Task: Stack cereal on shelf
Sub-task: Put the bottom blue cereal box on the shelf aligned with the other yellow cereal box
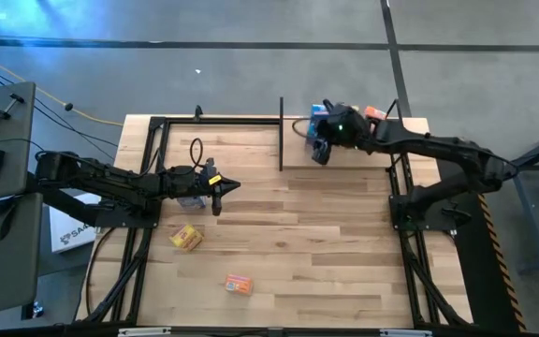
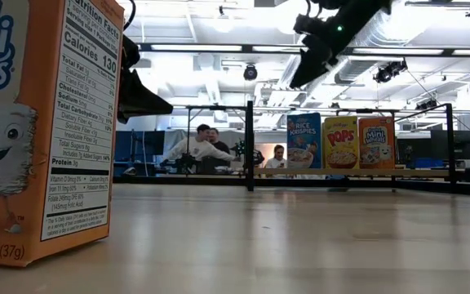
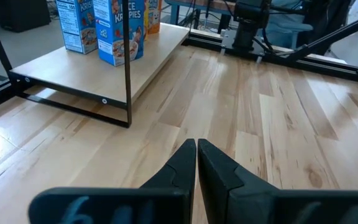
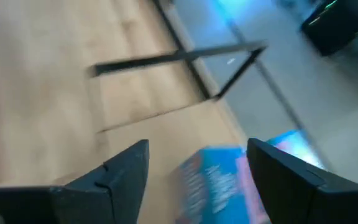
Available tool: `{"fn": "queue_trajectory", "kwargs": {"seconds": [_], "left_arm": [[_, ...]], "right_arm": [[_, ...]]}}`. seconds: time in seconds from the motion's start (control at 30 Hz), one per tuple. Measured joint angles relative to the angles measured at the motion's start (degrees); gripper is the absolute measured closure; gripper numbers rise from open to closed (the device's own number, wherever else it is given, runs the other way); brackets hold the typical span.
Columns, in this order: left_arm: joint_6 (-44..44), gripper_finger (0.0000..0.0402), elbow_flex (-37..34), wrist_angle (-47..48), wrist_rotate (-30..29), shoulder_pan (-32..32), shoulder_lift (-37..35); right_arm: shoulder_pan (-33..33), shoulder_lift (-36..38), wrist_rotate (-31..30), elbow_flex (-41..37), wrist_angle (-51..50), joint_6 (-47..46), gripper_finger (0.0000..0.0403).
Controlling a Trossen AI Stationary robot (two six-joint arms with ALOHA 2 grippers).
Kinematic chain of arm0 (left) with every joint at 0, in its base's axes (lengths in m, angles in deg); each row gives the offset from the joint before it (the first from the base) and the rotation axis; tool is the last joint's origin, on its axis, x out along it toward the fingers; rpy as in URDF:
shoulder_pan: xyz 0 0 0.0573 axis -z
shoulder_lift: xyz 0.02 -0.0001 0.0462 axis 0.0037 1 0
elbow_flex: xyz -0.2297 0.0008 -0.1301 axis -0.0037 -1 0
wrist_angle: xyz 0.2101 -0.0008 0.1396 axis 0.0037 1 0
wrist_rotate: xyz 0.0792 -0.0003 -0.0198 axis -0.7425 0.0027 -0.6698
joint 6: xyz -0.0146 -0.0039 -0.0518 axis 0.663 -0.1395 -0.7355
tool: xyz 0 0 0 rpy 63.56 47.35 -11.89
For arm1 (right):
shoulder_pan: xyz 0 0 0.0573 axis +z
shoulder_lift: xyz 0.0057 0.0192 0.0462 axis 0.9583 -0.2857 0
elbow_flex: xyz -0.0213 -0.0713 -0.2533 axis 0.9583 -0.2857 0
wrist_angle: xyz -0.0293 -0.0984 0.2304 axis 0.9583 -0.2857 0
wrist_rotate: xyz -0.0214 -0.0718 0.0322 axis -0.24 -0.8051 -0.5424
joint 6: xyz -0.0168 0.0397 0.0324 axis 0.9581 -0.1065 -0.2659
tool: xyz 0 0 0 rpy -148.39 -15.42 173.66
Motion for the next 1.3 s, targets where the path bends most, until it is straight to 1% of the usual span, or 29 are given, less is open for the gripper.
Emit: {"fn": "queue_trajectory", "kwargs": {"seconds": [0.1, 0.17, 0.27, 0.4, 0.5, 0.6, 0.8, 0.97, 1.13, 1.3], "left_arm": [[0.02, 0.0392, 0.00, 0.00, -0.02, 0.00, -0.01], [0.02, 0.0392, 0.00, 0.00, -0.02, 0.00, -0.01], [0.01, 0.0392, 0.00, 0.03, -0.02, 0.00, -0.01], [0.00, 0.0392, 0.00, 0.02, -0.03, 0.00, 0.00], [0.00, 0.0392, 0.00, 0.00, -0.04, 0.00, 0.01], [-0.02, 0.0392, 0.00, 0.00, -0.06, 0.00, -0.01], [-0.02, 0.0392, 0.00, 0.00, -0.07, 0.00, 0.00], [-0.02, 0.0392, 0.00, 0.00, -0.07, 0.00, 0.00], [-0.04, 0.0392, 0.00, 0.00, -0.07, 0.00, -0.01], [-0.04, 0.0392, 0.00, 0.00, -0.07, 0.00, -0.01]], "right_arm": [[2.77, 0.10, -0.76, -2.96, -0.81, -3.74, 0.0188], [3.82, -0.18, -2.48, -6.36, -0.25, -5.94, 0.0222], [4.30, -0.55, -5.34, -12.31, 3.68, -8.98, 0.0281], [3.72, -0.53, -7.39, -18.43, 12.80, -10.83, 0.0353], [2.75, -0.53, -7.76, -22.17, 20.87, -10.79, 0.0383], [1.06, -0.51, -7.85, -24.66, 25.86, -10.53, 0.0390], [-1.97, -0.92, -7.72, -25.53, 27.25, -10.43, 0.0391], [-3.29, -1.14, -7.78, -25.54, 29.82, -9.86, 0.0391], [-3.29, -1.14, -7.61, -25.54, 30.07, -9.81, 0.0391], [-0.86, -1.14, -4.11, -25.54, 29.26, -11.07, 0.0391]]}}
